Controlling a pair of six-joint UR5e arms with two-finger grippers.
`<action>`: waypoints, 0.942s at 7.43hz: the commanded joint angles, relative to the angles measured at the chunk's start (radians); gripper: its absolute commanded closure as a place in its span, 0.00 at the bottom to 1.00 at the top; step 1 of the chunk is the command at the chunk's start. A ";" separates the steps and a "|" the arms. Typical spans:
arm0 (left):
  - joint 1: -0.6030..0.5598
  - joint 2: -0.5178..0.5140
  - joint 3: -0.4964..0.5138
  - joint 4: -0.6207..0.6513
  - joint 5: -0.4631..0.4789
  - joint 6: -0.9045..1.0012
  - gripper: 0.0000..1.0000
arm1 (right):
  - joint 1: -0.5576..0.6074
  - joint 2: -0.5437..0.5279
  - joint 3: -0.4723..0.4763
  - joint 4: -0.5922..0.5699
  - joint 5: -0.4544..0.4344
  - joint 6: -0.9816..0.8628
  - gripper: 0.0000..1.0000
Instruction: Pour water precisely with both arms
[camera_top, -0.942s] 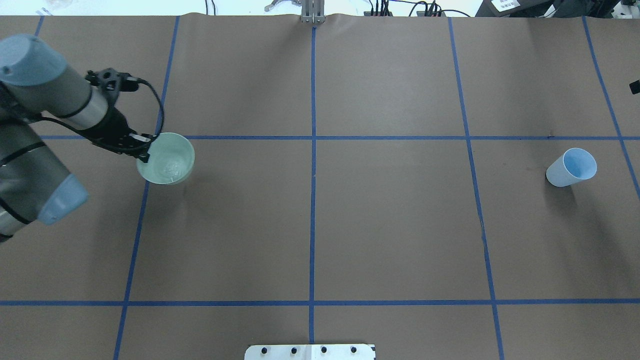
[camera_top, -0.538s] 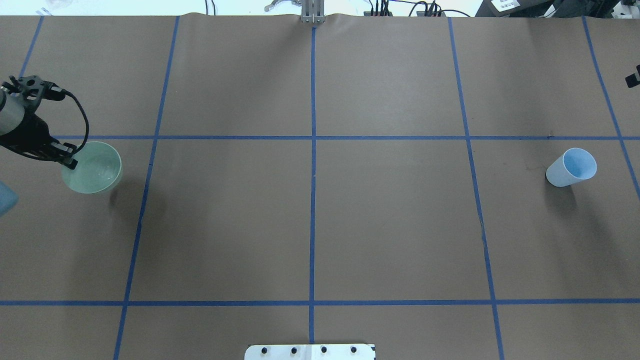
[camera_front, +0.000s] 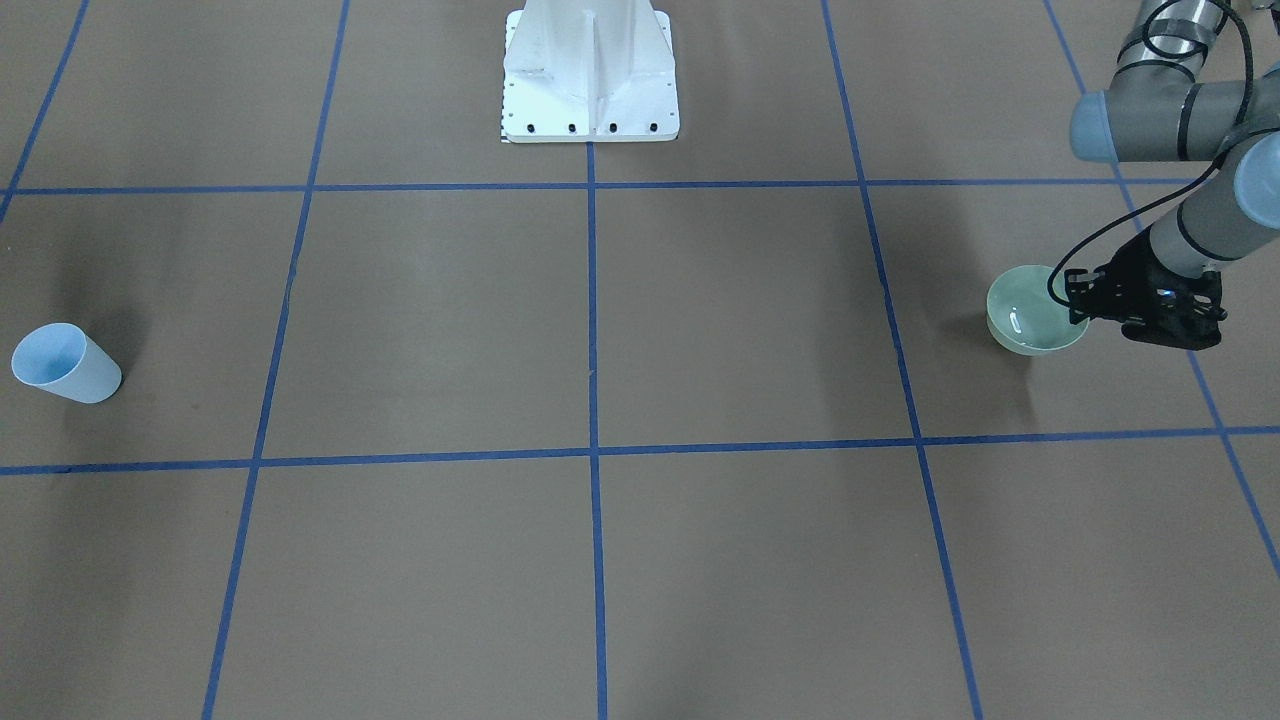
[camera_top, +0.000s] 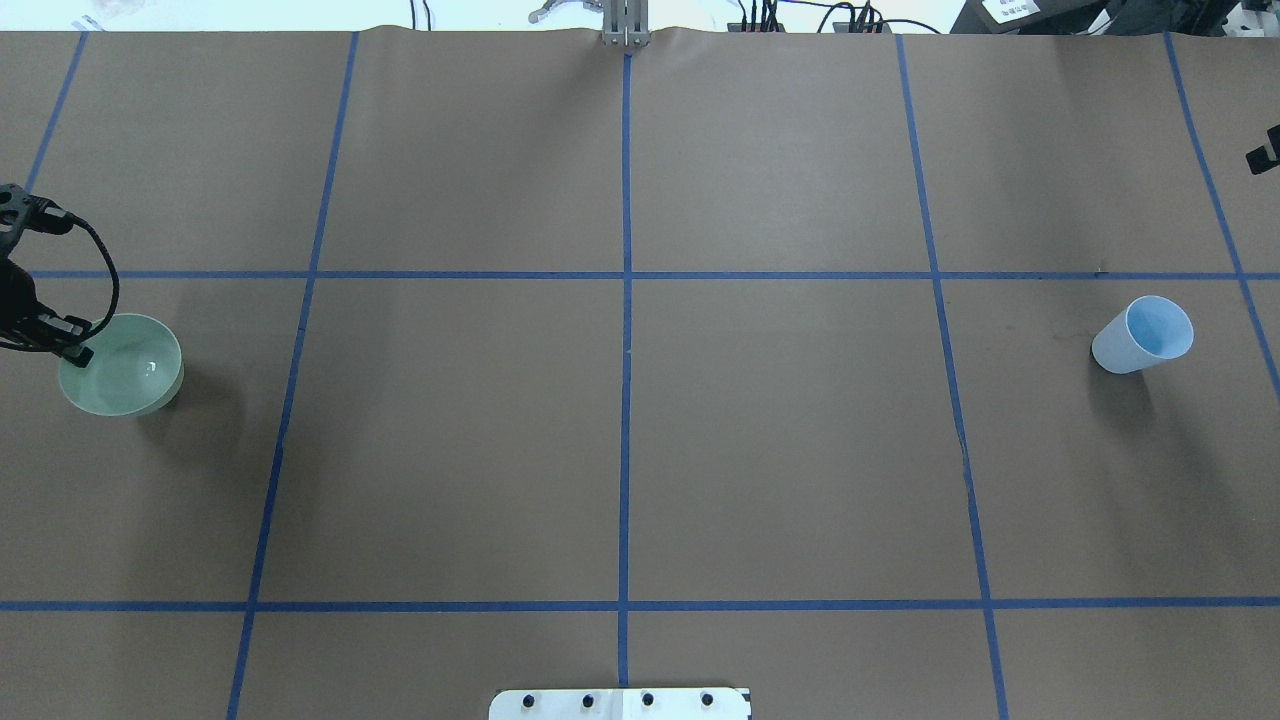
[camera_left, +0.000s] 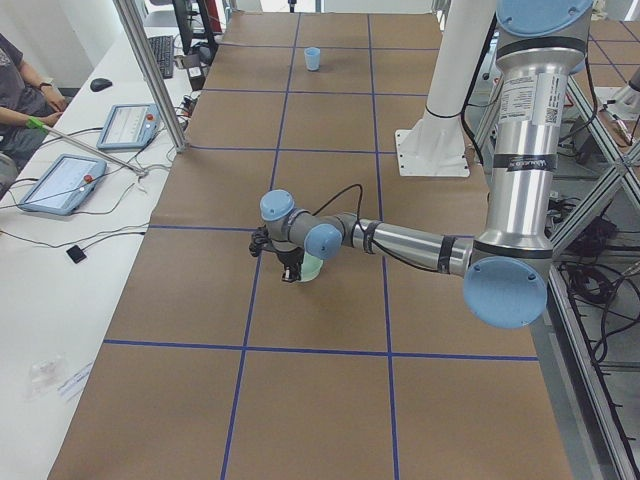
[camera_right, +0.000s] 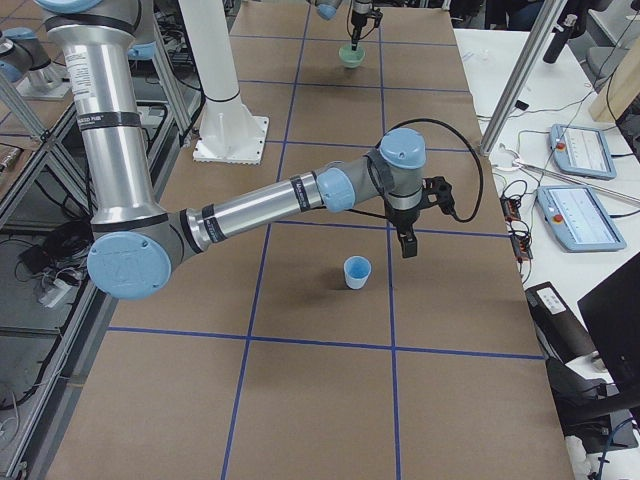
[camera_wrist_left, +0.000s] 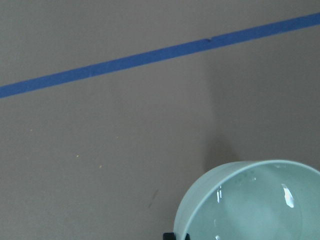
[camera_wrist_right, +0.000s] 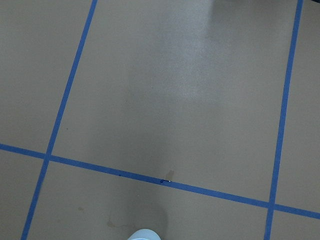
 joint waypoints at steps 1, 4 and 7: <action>-0.005 0.007 0.025 -0.003 0.001 0.020 1.00 | -0.004 0.002 0.000 -0.002 0.000 0.003 0.01; -0.008 0.004 0.041 -0.012 0.001 0.021 0.00 | -0.007 0.002 0.000 -0.002 0.000 0.003 0.01; -0.084 -0.014 0.013 -0.006 -0.022 0.020 0.00 | -0.013 0.005 -0.005 -0.028 0.001 -0.007 0.01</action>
